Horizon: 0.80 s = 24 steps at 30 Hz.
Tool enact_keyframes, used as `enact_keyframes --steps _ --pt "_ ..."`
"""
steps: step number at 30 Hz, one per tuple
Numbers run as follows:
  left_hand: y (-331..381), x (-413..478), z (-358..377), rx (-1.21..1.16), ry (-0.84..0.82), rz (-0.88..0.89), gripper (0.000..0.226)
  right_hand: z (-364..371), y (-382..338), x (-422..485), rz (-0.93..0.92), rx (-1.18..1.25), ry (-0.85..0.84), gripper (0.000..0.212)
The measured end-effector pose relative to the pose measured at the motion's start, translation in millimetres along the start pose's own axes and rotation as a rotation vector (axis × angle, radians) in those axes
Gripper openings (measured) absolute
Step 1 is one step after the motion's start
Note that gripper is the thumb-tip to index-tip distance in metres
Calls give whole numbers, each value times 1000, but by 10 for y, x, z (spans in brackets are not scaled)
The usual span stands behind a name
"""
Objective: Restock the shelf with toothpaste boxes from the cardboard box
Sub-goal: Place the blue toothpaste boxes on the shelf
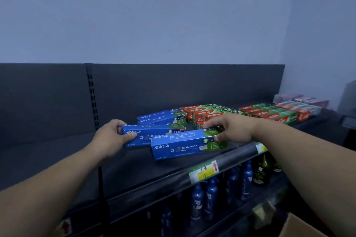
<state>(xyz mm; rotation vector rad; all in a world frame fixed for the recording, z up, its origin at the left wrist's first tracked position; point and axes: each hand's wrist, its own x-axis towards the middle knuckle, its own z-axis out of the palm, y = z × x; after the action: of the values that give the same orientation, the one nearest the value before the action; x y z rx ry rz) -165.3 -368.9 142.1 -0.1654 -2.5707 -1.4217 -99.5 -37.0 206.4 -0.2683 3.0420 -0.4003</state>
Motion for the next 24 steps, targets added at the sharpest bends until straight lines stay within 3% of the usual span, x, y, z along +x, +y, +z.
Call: enact_keyframes --steps 15,24 --pt "87 424 292 274 -22 22 46 346 -257 594 59 -81 10 52" --pt "-76 471 309 251 1 120 35 546 -189 698 62 26 210 50"
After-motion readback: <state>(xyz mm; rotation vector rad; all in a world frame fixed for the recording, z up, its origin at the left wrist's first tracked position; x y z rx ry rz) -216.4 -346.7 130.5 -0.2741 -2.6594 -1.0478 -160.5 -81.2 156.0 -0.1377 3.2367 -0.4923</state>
